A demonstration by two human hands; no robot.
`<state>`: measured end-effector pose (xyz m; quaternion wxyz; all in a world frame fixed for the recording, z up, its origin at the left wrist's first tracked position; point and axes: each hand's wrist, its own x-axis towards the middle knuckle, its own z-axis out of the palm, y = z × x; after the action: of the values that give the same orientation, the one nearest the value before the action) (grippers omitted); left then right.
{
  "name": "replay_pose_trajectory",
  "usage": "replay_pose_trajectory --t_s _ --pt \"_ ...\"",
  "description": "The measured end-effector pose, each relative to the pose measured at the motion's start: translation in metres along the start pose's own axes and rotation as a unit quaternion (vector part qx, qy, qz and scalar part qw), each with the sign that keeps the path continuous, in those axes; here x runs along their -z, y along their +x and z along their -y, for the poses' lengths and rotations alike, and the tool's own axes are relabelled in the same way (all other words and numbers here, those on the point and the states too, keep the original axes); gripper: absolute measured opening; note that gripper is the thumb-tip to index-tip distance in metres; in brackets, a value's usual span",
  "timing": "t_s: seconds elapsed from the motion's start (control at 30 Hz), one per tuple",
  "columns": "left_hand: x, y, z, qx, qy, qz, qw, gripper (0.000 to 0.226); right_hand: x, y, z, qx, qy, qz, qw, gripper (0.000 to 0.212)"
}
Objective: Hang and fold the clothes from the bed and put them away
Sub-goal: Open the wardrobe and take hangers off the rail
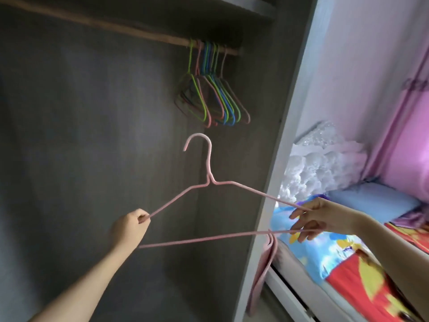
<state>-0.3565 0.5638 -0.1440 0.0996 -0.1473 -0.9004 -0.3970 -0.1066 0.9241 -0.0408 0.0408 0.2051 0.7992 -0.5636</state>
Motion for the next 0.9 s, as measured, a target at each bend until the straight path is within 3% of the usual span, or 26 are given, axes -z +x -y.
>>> replay_pose_trajectory --t_s 0.2,0.3,0.4,0.6,0.77,0.9 --pt "-0.095 -0.064 -0.094 0.012 -0.197 0.093 0.976 0.012 0.111 -0.117 -0.127 -0.028 0.143 -0.151 0.978 0.035" --pt "-0.169 -0.117 -0.159 0.006 -0.251 0.187 0.95 0.013 0.167 -0.192 -0.204 -0.065 0.165 -0.217 0.96 0.027" --pt "-0.223 -0.154 -0.211 0.009 -0.284 0.233 0.93 0.007 0.199 -0.247 -0.261 -0.119 0.167 -0.26 0.944 0.019" --pt "-0.325 -0.237 -0.309 0.009 -0.306 0.36 0.882 0.006 0.217 -0.358 -0.359 -0.227 0.113 -0.358 0.899 0.021" --pt "-0.39 -0.299 -0.367 0.006 -0.298 0.441 0.846 0.011 0.21 -0.422 -0.422 -0.316 0.027 -0.478 0.819 0.027" --pt "-0.438 -0.33 -0.387 0.022 -0.273 0.493 0.826 0.029 0.197 -0.447 -0.447 -0.389 -0.079 -0.504 0.768 0.025"
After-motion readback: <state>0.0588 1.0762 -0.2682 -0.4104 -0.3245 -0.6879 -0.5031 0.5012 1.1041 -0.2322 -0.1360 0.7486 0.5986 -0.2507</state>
